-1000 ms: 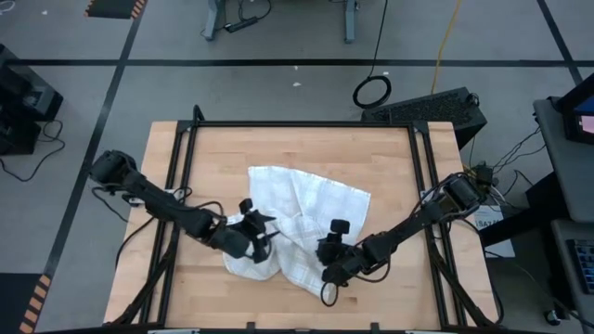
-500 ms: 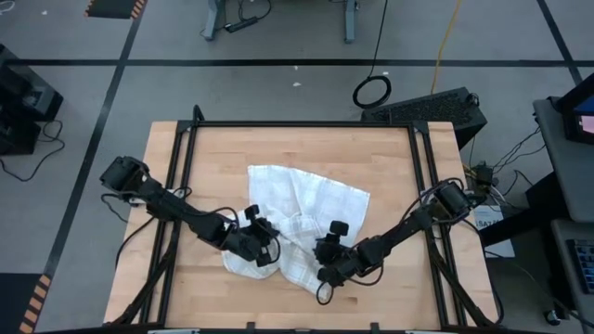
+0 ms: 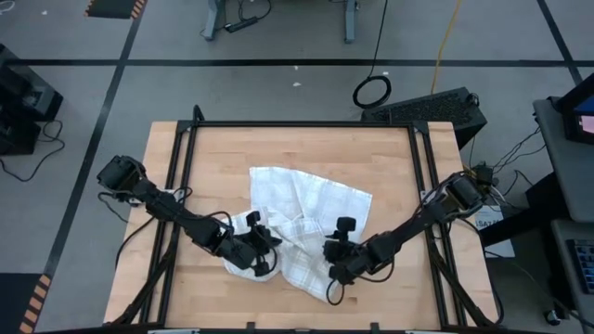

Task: Roll towel
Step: Fold the brown checkered towel

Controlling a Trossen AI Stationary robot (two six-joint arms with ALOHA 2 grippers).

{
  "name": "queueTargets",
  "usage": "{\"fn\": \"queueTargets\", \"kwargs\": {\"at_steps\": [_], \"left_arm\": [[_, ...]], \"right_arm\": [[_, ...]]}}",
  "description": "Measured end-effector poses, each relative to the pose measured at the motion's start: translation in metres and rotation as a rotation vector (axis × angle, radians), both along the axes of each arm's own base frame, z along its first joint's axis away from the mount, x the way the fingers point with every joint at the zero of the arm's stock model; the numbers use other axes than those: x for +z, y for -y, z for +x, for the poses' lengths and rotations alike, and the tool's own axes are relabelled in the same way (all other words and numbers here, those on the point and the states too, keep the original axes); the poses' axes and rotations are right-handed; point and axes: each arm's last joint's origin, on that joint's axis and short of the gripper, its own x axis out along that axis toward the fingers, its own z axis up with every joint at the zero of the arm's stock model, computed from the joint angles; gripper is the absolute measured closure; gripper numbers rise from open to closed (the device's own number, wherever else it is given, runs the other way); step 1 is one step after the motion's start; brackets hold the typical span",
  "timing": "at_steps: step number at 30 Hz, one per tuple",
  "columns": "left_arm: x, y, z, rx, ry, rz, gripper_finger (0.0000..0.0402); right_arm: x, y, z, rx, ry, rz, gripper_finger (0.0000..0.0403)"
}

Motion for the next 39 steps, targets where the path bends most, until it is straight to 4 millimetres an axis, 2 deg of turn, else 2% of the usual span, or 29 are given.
{"fn": "queueTargets", "kwargs": {"at_steps": [7,11,15,19,22,25,29,34,39], "left_arm": [[0.007,-0.005,0.015,0.088,0.157,-0.073,0.0385],[0.003,0.002,0.031,0.059,0.259,-0.119,0.0336],[-0.008,0.014,0.054,0.072,0.268,-0.116,0.0272],[-0.018,0.029,0.084,0.071,0.266,-0.081,0.0218],[-0.021,0.041,0.102,0.090,0.285,-0.055,0.0195],[-0.024,0.048,0.112,0.148,0.308,-0.046,0.0190],[-0.032,0.052,0.115,0.216,0.323,-0.065,0.0190],[-0.033,0.054,0.112,0.297,0.336,-0.057,0.0190],[-0.038,0.052,0.109,0.309,0.290,-0.031,0.0196]], "right_arm": [[-0.028,0.013,-0.015,-0.062,0.186,0.198,0.0257],[-0.029,0.014,-0.016,-0.052,0.286,0.285,0.0257],[-0.023,0.015,-0.009,-0.053,0.362,0.319,0.0257],[-0.022,0.026,-0.003,-0.094,0.386,0.312,0.0257],[-0.022,0.037,0.002,-0.144,0.398,0.321,0.0257],[-0.022,0.045,0.005,-0.194,0.413,0.344,0.0257],[-0.025,0.050,0.003,-0.210,0.368,0.332,0.0257],[-0.031,0.049,-0.002,-0.193,0.256,0.394,0.0257],[-0.034,0.046,-0.007,-0.188,0.207,0.377,0.0257]]}}
